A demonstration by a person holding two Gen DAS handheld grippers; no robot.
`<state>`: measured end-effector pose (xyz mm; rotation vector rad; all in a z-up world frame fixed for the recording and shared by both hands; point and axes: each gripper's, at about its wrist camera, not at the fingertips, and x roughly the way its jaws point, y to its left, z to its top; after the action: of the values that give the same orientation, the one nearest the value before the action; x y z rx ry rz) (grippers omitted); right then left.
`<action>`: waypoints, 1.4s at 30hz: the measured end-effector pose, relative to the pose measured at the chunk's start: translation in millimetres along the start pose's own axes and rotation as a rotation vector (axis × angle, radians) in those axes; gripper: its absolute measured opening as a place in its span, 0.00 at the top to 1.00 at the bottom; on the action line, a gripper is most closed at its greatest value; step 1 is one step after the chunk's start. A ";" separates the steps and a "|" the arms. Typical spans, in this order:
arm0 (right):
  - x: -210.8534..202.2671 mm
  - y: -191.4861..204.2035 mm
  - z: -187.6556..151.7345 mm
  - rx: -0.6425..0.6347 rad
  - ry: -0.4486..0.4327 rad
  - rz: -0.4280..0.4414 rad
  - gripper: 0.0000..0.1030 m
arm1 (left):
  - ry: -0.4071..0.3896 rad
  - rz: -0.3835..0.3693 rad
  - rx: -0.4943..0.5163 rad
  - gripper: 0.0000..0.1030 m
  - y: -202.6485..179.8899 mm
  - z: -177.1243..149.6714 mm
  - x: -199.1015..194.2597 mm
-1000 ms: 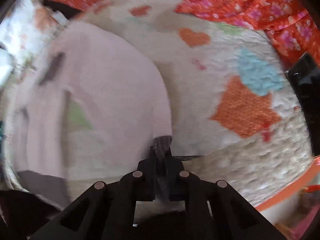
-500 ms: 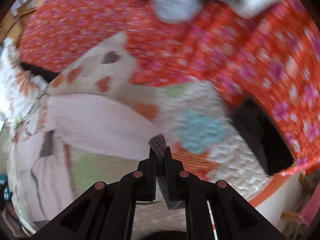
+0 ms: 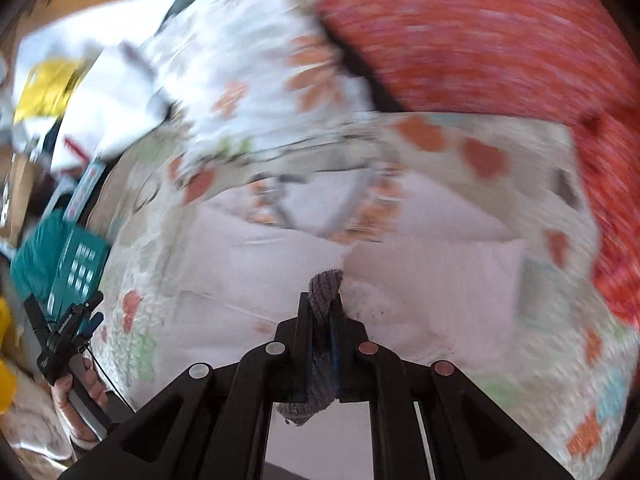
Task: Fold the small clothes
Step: 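Lay the held sleeve across the sweater body with the right gripper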
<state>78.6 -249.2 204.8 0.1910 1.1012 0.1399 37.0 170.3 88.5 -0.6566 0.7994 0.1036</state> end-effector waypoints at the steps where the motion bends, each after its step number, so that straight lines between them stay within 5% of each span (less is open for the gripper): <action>1: 15.3 16.5 6.4 -0.018 0.019 0.000 0.93 | -0.004 0.000 -0.012 0.25 3.8 2.5 -1.1; 6: 101.2 78.0 32.6 -0.090 0.100 -0.010 0.93 | -0.019 -0.012 -0.069 0.25 19.8 15.0 -5.6; 16: 198.6 136.7 45.4 -0.159 0.174 -0.021 0.88 | -0.023 -0.023 -0.092 0.24 25.7 25.8 -5.4; 18: 206.3 137.4 49.4 -0.134 0.170 0.018 0.75 | -0.029 -0.024 -0.091 0.24 25.6 27.4 -6.0; 21: 203.3 140.8 55.0 -0.106 0.135 0.125 0.70 | -0.035 -0.019 -0.089 0.24 25.9 28.2 -6.4; 24: 191.3 146.4 55.2 -0.139 0.086 0.143 0.61 | -0.026 -0.012 -0.093 0.24 27.2 28.5 -3.7; 29: 190.2 137.4 43.3 -0.181 0.078 0.039 0.61 | -0.014 -0.005 -0.077 0.24 22.6 26.8 0.5; 32: 195.5 129.0 34.3 -0.198 0.078 0.016 0.74 | -0.006 0.003 -0.052 0.24 15.6 23.1 3.9; 36: 220.1 126.0 21.7 -0.196 0.139 -0.009 0.74 | 0.002 0.020 -0.016 0.24 6.3 18.5 8.1; 42: 244.7 129.3 13.6 -0.191 0.196 0.050 0.66 | -0.032 0.089 0.084 0.23 -7.7 14.6 9.9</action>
<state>197.8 -73.7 26.4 0.0339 1.2707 0.3118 55.6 171.2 93.0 -0.5390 0.7974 0.1602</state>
